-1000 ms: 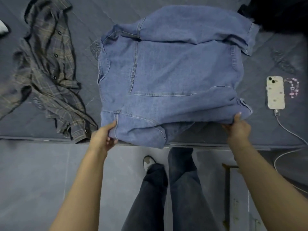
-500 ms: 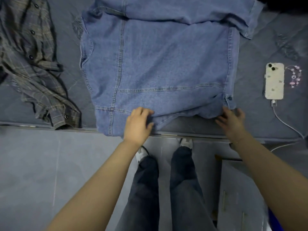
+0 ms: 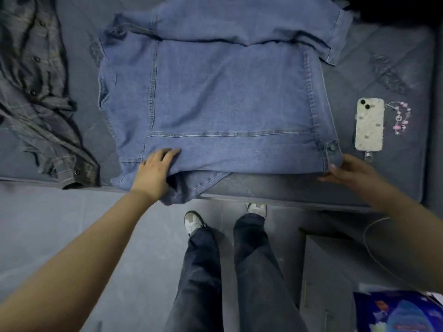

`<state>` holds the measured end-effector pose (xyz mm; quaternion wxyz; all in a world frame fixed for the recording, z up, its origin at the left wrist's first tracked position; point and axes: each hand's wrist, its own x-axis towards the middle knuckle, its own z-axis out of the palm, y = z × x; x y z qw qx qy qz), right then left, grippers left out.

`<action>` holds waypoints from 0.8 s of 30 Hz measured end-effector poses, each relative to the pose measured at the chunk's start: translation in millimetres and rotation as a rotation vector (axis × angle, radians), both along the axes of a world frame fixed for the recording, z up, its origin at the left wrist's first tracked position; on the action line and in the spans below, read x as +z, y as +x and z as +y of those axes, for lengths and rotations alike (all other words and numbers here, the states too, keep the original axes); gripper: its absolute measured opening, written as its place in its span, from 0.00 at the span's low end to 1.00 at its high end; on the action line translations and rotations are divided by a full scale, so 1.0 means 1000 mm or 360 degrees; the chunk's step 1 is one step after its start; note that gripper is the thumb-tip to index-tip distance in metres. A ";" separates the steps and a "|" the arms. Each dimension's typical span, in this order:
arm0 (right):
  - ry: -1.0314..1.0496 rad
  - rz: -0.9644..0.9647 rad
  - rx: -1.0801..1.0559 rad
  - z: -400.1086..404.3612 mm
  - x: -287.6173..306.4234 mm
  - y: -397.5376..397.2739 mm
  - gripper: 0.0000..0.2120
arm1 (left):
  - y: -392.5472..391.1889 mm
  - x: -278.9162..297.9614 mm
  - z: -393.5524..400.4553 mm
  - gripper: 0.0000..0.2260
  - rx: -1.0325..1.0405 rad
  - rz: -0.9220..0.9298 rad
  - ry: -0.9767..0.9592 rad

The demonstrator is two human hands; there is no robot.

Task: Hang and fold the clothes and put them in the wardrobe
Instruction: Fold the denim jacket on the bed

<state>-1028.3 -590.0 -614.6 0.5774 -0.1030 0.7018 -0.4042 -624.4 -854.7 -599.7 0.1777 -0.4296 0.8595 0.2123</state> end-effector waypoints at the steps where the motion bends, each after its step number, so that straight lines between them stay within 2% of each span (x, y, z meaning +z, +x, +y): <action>1: -0.0028 0.0046 0.0010 -0.001 0.006 -0.007 0.17 | 0.006 0.008 0.004 0.38 -0.0084 0.0167 -0.0026; 3: 0.0004 0.0175 -0.0002 -0.002 0.010 -0.012 0.13 | 0.021 0.017 0.019 0.36 -0.0346 0.0344 -0.0156; 4: 0.0056 0.0242 -0.0010 -0.002 0.007 -0.010 0.11 | 0.028 0.016 0.030 0.37 -0.0472 0.0315 -0.0189; 6: 0.0213 0.0278 -0.0002 -0.001 -0.009 0.004 0.10 | 0.038 0.007 0.049 0.43 -0.0610 -0.0038 -0.0013; 9: 0.0469 0.0033 -0.0166 -0.005 -0.034 0.033 0.08 | 0.030 -0.013 0.066 0.40 -0.0531 -0.0702 0.0238; 11: 0.0464 -0.0222 -0.0460 -0.012 -0.041 0.049 0.13 | 0.008 -0.020 0.070 0.35 -0.0392 -0.0777 0.0289; 12: 0.0406 -0.0340 -0.0611 -0.017 -0.041 0.057 0.15 | -0.004 -0.020 0.072 0.31 -0.0304 -0.0641 0.0244; 14: 0.0269 -0.0445 -0.0873 -0.026 -0.040 0.069 0.17 | -0.031 -0.019 0.076 0.22 -0.0168 -0.0107 0.0072; 16: 0.0134 -0.0432 -0.1079 -0.032 -0.042 0.076 0.18 | -0.058 -0.022 0.078 0.21 -0.0156 0.0373 0.0016; 17: 0.0062 -0.0428 -0.1130 -0.033 -0.043 0.075 0.18 | -0.071 -0.024 0.077 0.21 -0.0183 0.0453 0.0080; 19: -0.0022 -0.0416 -0.1156 -0.028 -0.042 0.068 0.17 | -0.087 -0.035 0.073 0.22 -0.0158 0.0290 0.0314; 21: 0.0021 -0.0319 -0.1171 -0.016 -0.043 0.056 0.15 | -0.087 -0.055 0.066 0.23 -0.0040 -0.0110 0.0564; 23: 0.0137 -0.0260 -0.1125 -0.006 -0.045 0.051 0.16 | -0.080 -0.070 0.061 0.23 -0.0098 -0.0417 0.0575; 24: 0.0195 -0.0268 -0.1090 -0.004 -0.048 0.052 0.17 | -0.078 -0.073 0.061 0.24 -0.0153 -0.0477 0.0553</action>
